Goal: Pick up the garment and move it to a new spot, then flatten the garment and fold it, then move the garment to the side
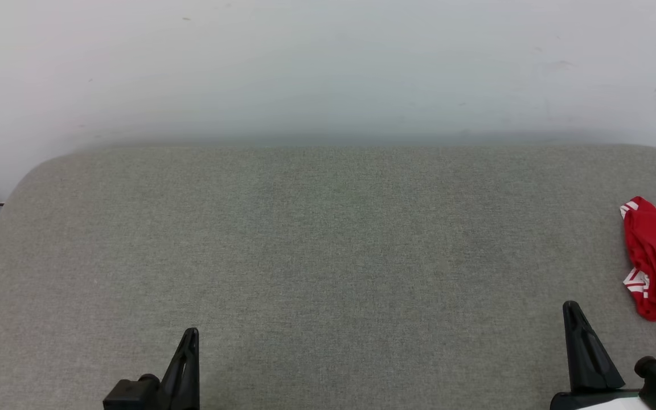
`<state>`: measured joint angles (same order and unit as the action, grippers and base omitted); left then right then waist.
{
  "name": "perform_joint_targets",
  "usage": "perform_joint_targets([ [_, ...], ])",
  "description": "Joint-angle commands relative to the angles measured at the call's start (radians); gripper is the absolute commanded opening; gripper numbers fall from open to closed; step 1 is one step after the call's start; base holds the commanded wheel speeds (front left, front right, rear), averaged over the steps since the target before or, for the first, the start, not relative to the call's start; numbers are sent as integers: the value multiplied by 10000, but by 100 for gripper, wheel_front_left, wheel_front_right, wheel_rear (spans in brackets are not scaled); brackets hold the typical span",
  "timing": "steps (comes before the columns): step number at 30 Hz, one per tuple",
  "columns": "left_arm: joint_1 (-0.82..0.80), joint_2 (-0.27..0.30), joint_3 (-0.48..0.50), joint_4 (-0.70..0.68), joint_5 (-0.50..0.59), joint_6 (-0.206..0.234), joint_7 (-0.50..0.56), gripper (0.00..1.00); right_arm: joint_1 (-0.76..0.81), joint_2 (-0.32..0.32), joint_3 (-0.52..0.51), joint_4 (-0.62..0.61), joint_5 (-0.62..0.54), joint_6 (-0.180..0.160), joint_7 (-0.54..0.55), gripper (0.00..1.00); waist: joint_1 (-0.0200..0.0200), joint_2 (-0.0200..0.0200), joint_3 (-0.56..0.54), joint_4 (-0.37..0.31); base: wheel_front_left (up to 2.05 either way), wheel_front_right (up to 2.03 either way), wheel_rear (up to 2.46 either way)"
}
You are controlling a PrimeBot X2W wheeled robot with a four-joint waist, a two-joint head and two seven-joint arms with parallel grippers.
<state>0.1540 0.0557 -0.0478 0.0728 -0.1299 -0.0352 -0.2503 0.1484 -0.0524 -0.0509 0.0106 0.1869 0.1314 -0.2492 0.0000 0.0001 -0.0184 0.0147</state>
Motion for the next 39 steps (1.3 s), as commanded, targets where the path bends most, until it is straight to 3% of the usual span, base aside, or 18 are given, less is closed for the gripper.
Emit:
perform_joint_targets([
  [1,-221,29,69,-87,-618,-37,99,0,-141,-52,23,-62,632,-1,90,0,0,-1,5,-2,0,0,0],
  [39,-1331,123,603,711,-7006,-454,1534,0,-1258,-287,73,976,6922,-4,1377,0,0,-1,70,-47,0,0,0],
])
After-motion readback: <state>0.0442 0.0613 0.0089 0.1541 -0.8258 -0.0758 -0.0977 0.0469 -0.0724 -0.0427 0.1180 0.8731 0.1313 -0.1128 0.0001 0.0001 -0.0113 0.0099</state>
